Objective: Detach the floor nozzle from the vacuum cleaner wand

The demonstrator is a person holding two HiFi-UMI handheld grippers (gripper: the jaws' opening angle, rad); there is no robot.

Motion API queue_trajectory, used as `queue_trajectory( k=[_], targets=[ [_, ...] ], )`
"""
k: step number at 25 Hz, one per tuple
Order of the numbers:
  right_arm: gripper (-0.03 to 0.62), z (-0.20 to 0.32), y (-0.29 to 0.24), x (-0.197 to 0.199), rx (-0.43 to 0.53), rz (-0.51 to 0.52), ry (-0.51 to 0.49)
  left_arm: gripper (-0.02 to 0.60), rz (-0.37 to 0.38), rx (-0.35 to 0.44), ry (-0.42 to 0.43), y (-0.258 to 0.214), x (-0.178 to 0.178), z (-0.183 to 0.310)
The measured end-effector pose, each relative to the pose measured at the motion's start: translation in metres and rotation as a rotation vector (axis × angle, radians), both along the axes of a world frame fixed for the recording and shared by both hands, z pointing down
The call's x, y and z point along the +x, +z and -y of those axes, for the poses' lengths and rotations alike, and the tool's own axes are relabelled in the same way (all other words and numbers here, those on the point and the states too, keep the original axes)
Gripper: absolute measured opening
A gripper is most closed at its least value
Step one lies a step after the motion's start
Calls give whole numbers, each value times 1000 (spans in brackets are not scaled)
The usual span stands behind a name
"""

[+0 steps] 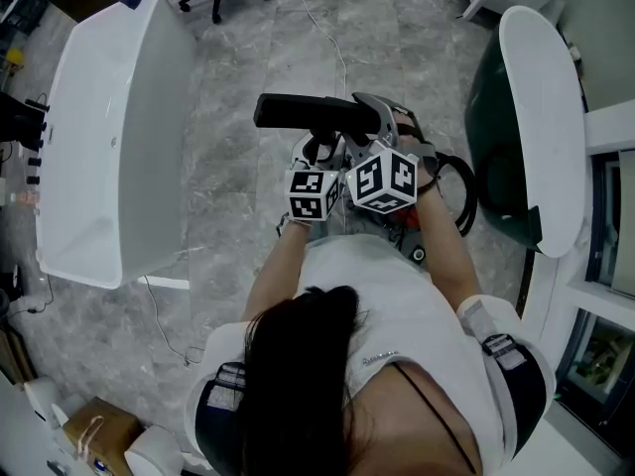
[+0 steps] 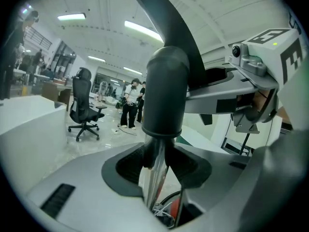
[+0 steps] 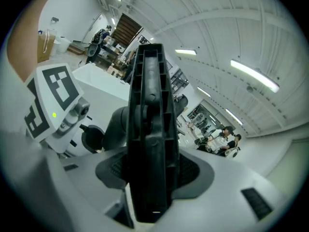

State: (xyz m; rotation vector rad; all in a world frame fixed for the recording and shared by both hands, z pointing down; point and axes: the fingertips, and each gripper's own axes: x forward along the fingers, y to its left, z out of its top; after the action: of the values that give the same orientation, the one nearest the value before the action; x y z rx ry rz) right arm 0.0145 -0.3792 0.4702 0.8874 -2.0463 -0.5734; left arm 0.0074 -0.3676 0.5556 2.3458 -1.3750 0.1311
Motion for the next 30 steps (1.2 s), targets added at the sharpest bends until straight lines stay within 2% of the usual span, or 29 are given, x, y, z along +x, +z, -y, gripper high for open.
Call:
queue_trajectory(
  k=[6, 17, 30],
  targets=[
    [224, 1, -1, 2, 19, 4, -3, 153, 14, 2, -4, 0, 2, 0],
    [224, -2, -3, 0, 63, 15, -2, 153, -41, -11, -27, 0, -1, -1],
    [224, -5, -6, 2, 74, -14, 17, 153, -51, -13, -36, 0, -1, -1]
  ],
)
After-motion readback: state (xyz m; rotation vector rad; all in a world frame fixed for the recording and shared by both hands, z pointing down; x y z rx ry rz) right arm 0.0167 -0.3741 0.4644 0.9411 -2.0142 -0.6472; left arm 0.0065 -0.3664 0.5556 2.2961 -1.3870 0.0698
